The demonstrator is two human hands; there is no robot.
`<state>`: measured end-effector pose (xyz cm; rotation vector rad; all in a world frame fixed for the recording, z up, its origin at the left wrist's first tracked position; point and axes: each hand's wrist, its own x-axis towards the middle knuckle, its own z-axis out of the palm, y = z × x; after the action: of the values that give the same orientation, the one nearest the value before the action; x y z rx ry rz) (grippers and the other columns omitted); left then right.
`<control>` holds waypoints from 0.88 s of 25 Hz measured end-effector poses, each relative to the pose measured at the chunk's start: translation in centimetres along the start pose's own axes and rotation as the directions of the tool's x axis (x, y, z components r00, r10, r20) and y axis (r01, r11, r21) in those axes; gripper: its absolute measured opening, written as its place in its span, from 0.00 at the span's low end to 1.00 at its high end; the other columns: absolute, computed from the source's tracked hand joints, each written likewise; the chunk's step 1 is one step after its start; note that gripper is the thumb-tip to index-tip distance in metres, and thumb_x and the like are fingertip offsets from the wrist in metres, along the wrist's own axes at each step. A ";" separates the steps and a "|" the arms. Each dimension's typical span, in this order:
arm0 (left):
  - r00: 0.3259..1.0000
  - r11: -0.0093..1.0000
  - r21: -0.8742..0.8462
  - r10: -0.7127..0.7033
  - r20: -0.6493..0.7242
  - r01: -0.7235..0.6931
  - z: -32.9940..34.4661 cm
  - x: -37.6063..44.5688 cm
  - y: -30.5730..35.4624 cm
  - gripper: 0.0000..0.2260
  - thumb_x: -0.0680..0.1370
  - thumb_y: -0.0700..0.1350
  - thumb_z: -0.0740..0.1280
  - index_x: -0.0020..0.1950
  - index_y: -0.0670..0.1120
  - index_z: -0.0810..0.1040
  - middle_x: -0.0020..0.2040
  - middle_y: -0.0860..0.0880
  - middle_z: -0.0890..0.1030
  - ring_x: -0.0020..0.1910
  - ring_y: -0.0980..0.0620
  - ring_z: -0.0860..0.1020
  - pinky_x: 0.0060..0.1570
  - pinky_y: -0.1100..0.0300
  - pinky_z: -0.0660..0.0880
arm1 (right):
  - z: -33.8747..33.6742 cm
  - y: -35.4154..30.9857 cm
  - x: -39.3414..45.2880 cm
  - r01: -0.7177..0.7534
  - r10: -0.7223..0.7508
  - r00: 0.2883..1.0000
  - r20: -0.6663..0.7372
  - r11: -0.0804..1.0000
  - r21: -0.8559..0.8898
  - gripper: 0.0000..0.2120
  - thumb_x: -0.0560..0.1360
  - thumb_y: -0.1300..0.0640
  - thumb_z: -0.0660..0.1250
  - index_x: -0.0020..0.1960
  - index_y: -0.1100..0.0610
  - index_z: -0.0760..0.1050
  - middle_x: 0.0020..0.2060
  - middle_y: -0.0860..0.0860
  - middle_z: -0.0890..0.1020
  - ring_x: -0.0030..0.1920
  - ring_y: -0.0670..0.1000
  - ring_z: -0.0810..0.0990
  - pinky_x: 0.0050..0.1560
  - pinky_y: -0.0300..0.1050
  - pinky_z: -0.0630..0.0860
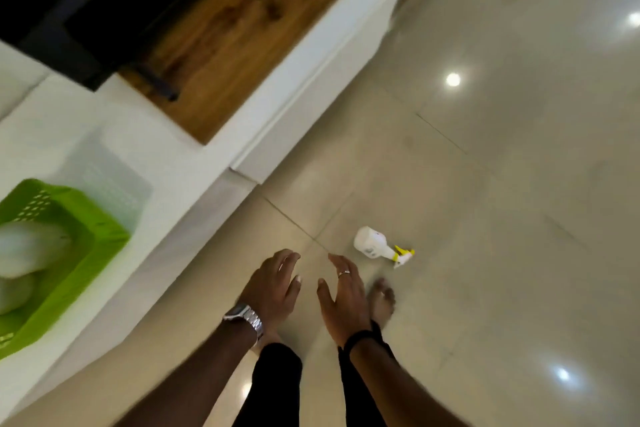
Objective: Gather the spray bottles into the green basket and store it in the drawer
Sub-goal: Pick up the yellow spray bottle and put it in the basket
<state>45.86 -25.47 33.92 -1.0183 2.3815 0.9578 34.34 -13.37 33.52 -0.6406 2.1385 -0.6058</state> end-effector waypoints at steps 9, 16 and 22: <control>0.928 0.898 0.326 0.189 0.322 -0.296 8.1 17.7 11.7 0.23 0.83 0.52 0.57 0.76 0.44 0.65 0.74 0.44 0.70 0.67 0.41 0.74 0.62 0.47 0.75 | -5.4 18.2 9.1 -0.606 0.650 0.755 0.087 0.641 0.471 0.37 0.67 0.38 0.58 0.73 0.53 0.72 0.71 0.50 0.76 0.70 0.54 0.75 0.73 0.55 0.69; 0.872 0.824 0.457 0.088 0.481 -0.335 17.4 28.9 14.5 0.23 0.83 0.54 0.56 0.75 0.46 0.66 0.72 0.45 0.71 0.68 0.41 0.72 0.63 0.47 0.73 | -2.3 27.7 16.9 -0.771 0.714 0.530 0.457 0.180 0.611 0.23 0.78 0.43 0.57 0.62 0.58 0.76 0.62 0.62 0.79 0.66 0.64 0.77 0.69 0.61 0.73; 0.839 0.794 0.515 -0.012 0.543 -0.322 24.6 34.0 13.6 0.26 0.84 0.56 0.54 0.80 0.46 0.60 0.77 0.44 0.67 0.75 0.41 0.67 0.69 0.45 0.70 | 1.7 29.0 21.3 -0.648 0.653 0.397 0.645 -0.299 0.701 0.17 0.81 0.42 0.61 0.61 0.53 0.74 0.57 0.52 0.76 0.53 0.54 0.77 0.45 0.50 0.78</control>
<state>14.95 -17.50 3.53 -0.2583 2.0808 0.3935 17.21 -5.04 2.97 1.3259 1.1997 -1.0099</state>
